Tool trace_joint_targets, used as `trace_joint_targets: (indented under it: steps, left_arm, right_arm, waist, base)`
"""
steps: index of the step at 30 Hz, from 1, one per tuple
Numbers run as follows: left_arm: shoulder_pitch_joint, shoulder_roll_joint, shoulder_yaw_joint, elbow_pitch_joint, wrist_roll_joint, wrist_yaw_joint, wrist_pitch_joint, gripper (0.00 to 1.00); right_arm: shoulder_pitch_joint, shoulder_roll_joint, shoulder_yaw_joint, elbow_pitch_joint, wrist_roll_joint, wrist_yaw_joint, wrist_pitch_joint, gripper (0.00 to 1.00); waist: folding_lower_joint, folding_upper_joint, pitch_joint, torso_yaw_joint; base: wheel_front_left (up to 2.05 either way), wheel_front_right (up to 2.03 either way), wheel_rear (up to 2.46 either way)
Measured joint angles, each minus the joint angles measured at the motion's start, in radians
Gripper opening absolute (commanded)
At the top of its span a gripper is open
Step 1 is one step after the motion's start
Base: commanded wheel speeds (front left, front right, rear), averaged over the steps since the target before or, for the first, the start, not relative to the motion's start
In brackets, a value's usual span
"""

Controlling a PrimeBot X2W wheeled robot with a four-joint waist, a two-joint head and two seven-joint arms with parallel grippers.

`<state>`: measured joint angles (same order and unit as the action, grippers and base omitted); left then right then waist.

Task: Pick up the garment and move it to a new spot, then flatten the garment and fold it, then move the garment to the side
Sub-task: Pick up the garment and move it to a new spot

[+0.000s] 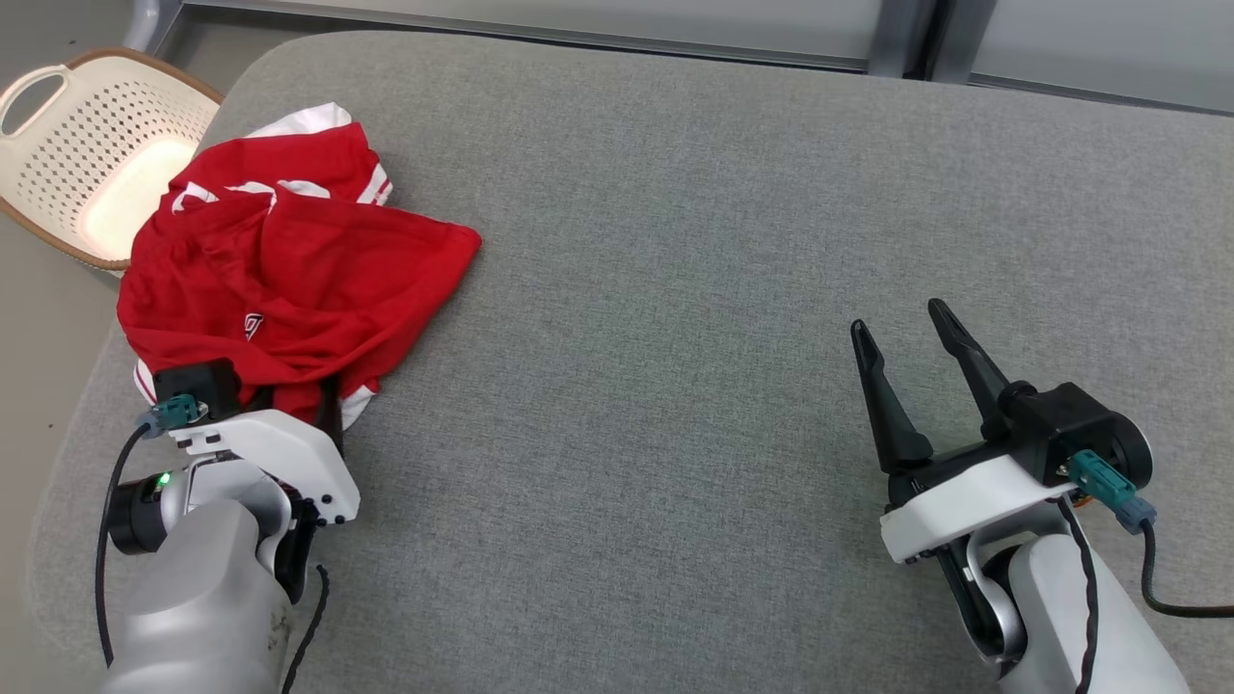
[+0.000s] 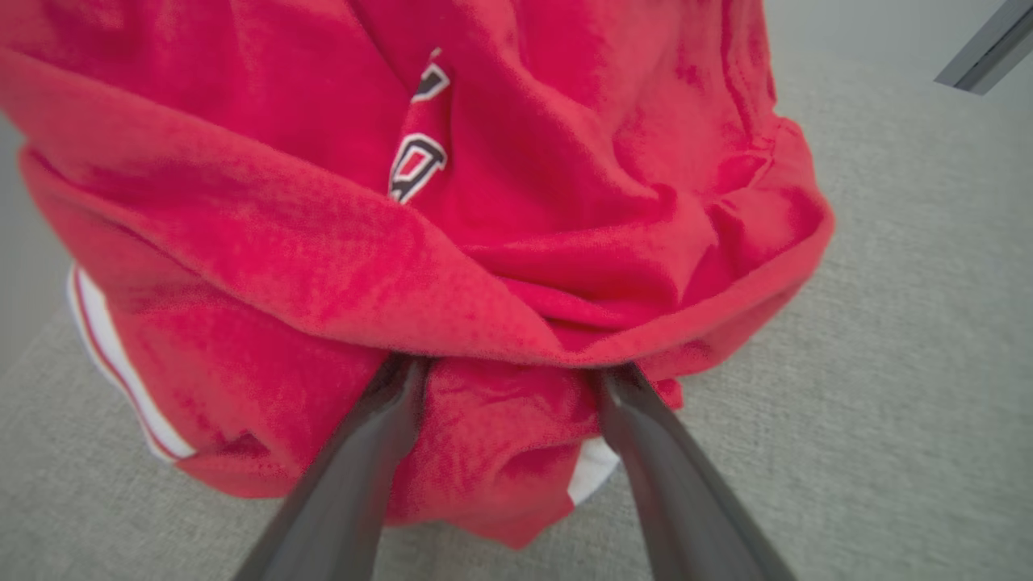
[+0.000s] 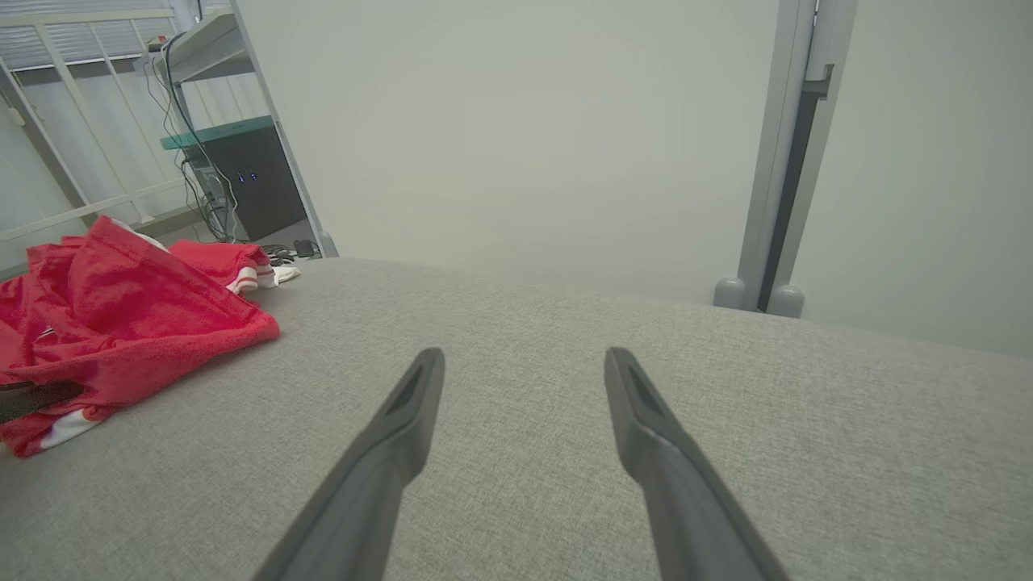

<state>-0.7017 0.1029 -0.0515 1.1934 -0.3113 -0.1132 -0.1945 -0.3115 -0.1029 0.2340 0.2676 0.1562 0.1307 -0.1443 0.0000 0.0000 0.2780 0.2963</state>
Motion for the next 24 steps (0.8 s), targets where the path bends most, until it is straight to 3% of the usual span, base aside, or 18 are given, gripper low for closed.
trace_joint_targets:
  steps: [7,12,16,24]
  left_arm:
    - [-0.003,0.025,0.006,0.021,-0.016,-0.005,-0.049,0.0]
    - [0.041,0.056,0.018,-0.038,-0.026,-0.01,-0.065,0.0]
    - [0.104,0.079,0.037,-0.189,-0.022,-0.01,-0.067,0.0]
    - [0.317,0.073,0.047,-0.477,0.032,0.012,-0.067,0.0]
  right_arm:
    - [0.005,0.005,-0.003,0.024,0.0,0.0,-0.017,1.0]
    - [0.035,0.016,-0.005,0.048,0.002,0.0,-0.032,1.0]
    - [0.059,0.023,-0.006,0.06,0.011,0.0,-0.042,1.0]
    - [0.128,0.039,0.0,0.092,0.032,0.0,-0.061,1.0]
  waist:
    - [0.0,0.0,-0.024,-0.009]
    - [0.0,0.0,-0.072,-0.009]
    - [0.0,0.0,-0.119,-0.007]
    - [0.0,0.0,-0.232,-0.011]
  base:
    - [0.0,0.0,0.0]
    - [0.0,0.0,0.0]
    - [0.0,0.0,0.0]
    - [0.0,0.0,0.0]
